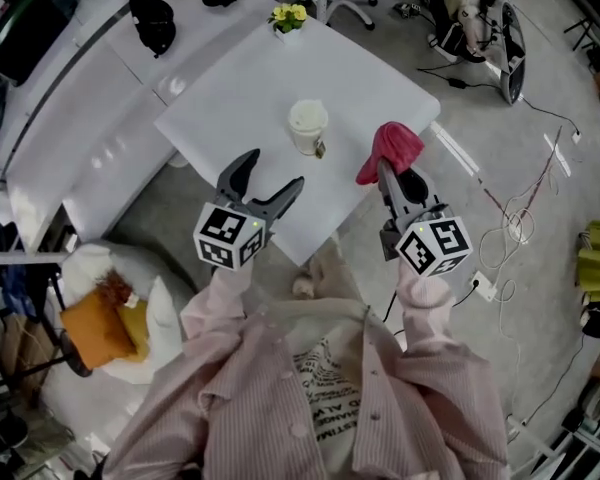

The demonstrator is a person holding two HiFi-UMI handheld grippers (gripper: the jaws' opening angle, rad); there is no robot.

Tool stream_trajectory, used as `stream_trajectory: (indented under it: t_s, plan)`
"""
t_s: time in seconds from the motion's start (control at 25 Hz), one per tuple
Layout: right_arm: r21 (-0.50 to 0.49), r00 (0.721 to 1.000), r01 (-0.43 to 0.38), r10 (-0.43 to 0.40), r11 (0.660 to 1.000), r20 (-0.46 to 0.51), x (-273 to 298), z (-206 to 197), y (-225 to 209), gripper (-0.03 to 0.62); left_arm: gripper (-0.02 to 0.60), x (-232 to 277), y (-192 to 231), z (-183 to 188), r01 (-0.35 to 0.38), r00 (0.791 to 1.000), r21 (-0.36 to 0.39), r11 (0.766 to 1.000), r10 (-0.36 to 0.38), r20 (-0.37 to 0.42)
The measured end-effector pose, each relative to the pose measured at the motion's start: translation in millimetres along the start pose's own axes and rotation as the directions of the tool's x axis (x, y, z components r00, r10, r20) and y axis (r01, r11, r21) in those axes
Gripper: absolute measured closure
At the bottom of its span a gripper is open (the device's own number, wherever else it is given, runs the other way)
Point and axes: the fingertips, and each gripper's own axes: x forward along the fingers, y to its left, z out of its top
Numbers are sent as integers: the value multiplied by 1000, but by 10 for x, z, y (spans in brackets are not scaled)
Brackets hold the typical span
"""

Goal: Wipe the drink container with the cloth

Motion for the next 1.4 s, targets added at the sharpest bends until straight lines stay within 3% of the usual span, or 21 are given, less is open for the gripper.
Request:
stream_trajectory:
  t_s: [0.48, 0.92, 1.16, 1.4]
  plan:
    - [-45, 992, -109, 105, 993, -66, 886, 108, -431, 554, 212, 817, 310, -106, 14, 994, -11, 1000, -15, -111]
    - [-157, 969, -225, 203, 962, -144, 1415, 135, -532, 554, 210, 1182, 507, -289, 17, 976, 5, 1000, -16, -216]
    - [-283, 948, -295, 242, 913, -209, 1699, 68, -425, 554, 210, 1286, 554, -404, 39, 967, 2, 999, -37, -251]
    - [-415, 920, -372, 270, 830, -286, 1908, -29, -199, 554, 212, 1349, 548, -422, 62, 967, -3, 998, -61, -246]
